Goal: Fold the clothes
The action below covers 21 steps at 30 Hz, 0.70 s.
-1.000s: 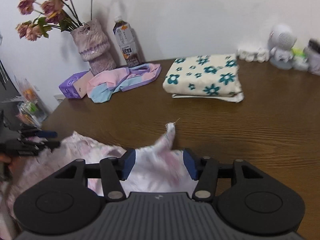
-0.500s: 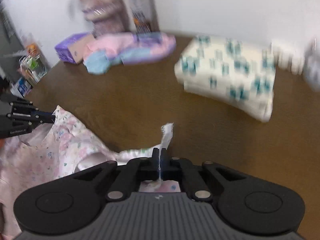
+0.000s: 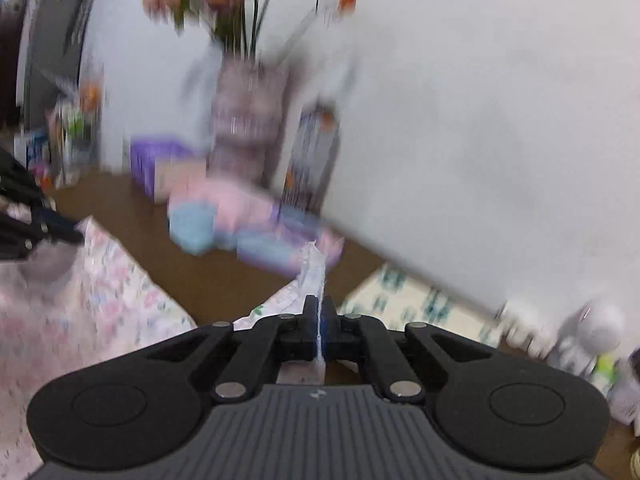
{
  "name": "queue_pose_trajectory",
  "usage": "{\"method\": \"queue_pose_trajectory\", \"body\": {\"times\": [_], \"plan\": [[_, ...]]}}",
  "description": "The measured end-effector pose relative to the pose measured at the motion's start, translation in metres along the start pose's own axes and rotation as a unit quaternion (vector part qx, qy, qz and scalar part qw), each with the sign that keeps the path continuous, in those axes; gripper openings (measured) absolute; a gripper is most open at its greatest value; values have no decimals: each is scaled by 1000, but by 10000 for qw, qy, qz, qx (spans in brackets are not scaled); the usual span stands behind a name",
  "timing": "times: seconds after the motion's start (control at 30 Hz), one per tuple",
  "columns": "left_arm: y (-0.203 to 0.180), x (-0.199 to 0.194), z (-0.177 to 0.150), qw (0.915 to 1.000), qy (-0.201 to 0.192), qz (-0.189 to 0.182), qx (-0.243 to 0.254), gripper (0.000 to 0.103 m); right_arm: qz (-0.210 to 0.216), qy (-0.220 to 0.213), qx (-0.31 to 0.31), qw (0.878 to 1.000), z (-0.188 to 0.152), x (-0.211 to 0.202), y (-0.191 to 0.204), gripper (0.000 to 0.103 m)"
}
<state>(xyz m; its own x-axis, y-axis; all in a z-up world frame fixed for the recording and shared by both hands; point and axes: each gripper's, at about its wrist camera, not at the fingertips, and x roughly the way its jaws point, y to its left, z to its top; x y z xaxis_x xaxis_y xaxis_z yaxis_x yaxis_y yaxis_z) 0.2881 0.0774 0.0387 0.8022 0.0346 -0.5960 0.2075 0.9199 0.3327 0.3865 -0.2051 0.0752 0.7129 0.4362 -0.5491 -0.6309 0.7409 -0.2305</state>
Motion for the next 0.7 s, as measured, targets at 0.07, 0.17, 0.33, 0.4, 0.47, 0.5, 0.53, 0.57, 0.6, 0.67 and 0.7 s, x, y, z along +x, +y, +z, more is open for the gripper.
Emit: {"method": "queue_pose_trajectory", "body": {"times": [0.07, 0.17, 0.33, 0.4, 0.47, 0.5, 0.53, 0.57, 0.6, 0.67, 0.7], "plan": [[3, 4, -3, 9999, 88, -38, -98, 13, -23, 358, 14, 9994, -7, 14, 1, 8], [13, -4, -7, 9985, 81, -238, -491, 30, -148, 333, 292, 9989, -14, 10, -8, 44], [25, -4, -3, 9878, 300, -992, -1165, 35, 319, -68, 949, 9950, -6, -31, -18, 44], [24, 3, 1, 9823, 403, -1221, -1365, 35, 874, 174, 1080, 9901, -4, -32, -11, 40], [22, 12, 5, 9766, 514, -1420, -1529, 35, 1281, 630, 1121, 9834, -7, -17, 3, 33], [19, 16, 5, 9752, 560, -1467, -1561, 35, 1391, 837, 1131, 9802, -10, -8, 10, 31], [17, 21, 5, 9737, 607, -1513, -1592, 35, 1541, 1014, 1191, 9756, -15, 0, 15, 31], [15, 25, 5, 9721, 653, -1560, -1624, 35, 1695, 1187, 1256, 9703, -20, 9, 19, 31], [13, 30, 5, 9705, 699, -1606, -1655, 35, 1847, 1359, 1320, 9644, -25, 17, 24, 31], [9, 39, 5, 9672, 792, -1699, -1717, 32, 2013, 1464, 1357, 9590, -31, 29, 33, 31], [9, 41, 4, 9663, 783, -1698, -1766, 18, 2042, 1457, 1337, 9588, -33, 33, 36, 26]]}}
